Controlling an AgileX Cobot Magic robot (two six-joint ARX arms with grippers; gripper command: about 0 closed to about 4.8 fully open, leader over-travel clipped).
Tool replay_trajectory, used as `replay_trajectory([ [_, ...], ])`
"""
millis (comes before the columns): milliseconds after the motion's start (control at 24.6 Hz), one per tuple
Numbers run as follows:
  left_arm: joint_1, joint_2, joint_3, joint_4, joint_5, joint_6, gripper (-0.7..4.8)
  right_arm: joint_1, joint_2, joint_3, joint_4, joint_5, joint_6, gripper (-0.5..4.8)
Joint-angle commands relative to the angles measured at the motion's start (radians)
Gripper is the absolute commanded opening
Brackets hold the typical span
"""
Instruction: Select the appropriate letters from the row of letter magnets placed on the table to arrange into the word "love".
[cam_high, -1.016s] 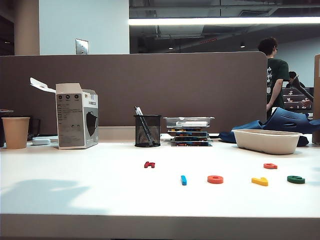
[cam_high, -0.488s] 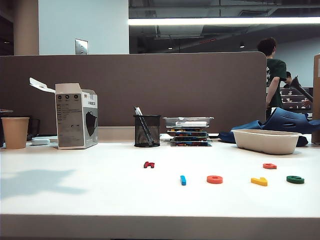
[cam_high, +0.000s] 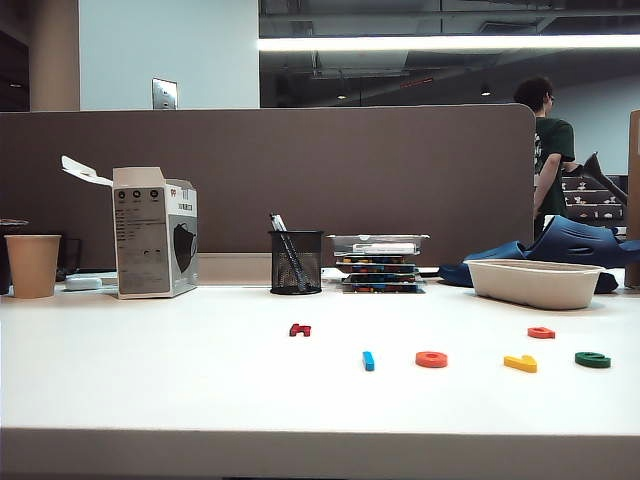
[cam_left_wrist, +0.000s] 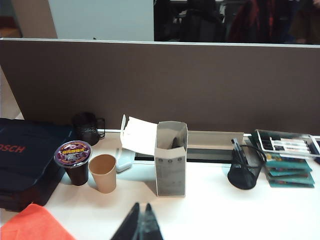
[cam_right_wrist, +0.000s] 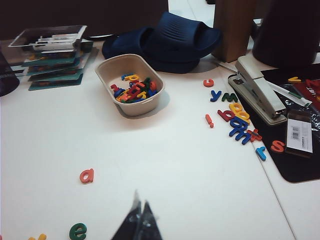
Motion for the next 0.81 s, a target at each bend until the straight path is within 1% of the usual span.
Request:
replay_trajectory([
  [41, -0.002, -0.128, -0.108, -0.003, 0.024, 0.016, -0.05, 0.002, -0.037, -0.015, 0.031, -0.034, 0.005, -0.06],
  [163, -0.002, -0.283, -0.249, 0.005, 0.08, -0.035, -0.05, 0.003, -0.07, -0.053, 0.077, -0.079, 0.005, -0.06],
  [203, -0.002, -0.338, -0.299, 0.011, 0.081, -0.05, -0.05, 0.003, -0.084, -0.076, 0.108, -0.1, 0.004, -0.06],
  [244, -0.002, -0.453, -0.406, 0.042, 0.076, -0.049, -0.05, 0.003, -0.105, -0.118, 0.155, -0.101, 0.004, -0.06],
  [284, -0.002, -0.528, -0.476, 0.067, 0.067, -0.042, -0.05, 0.003, -0.119, -0.147, 0.183, -0.102, 0.005, -0.06],
  [447, -0.002, -0.765, -0.699, 0.138, 0.065, -0.037, -0.05, 0.003, -0.177, -0.245, 0.24, -0.104, 0.009, -0.06],
  [569, -0.002, -0.919, -0.852, 0.231, 0.066, -0.035, -0.05, 0.004, -0.228, -0.31, 0.29, -0.106, 0.017, -0.06],
  [609, -0.004, -0.916, -0.896, 0.276, 0.067, -0.039, -0.06, 0.003, -0.248, -0.334, 0.318, -0.105, 0.02, -0.06],
  [650, -0.002, -0.913, -0.911, 0.267, 0.073, -0.045, -0.05, 0.003, -0.258, -0.354, 0.345, -0.105, 0.021, -0.06],
  [691, -0.005, -0.881, -0.974, 0.335, 0.12, -0.046, -0.05, 0.004, -0.269, -0.396, 0.385, -0.104, 0.019, -0.06],
  [772, -0.002, -0.872, -1.129, 0.527, 0.152, -0.043, -0.06, 0.003, -0.267, -0.472, 0.439, -0.078, 0.002, -0.06],
  [813, -0.002, -0.873, -1.166, 0.572, 0.155, -0.041, -0.05, 0.004, -0.27, -0.489, 0.454, -0.078, -0.004, -0.06],
])
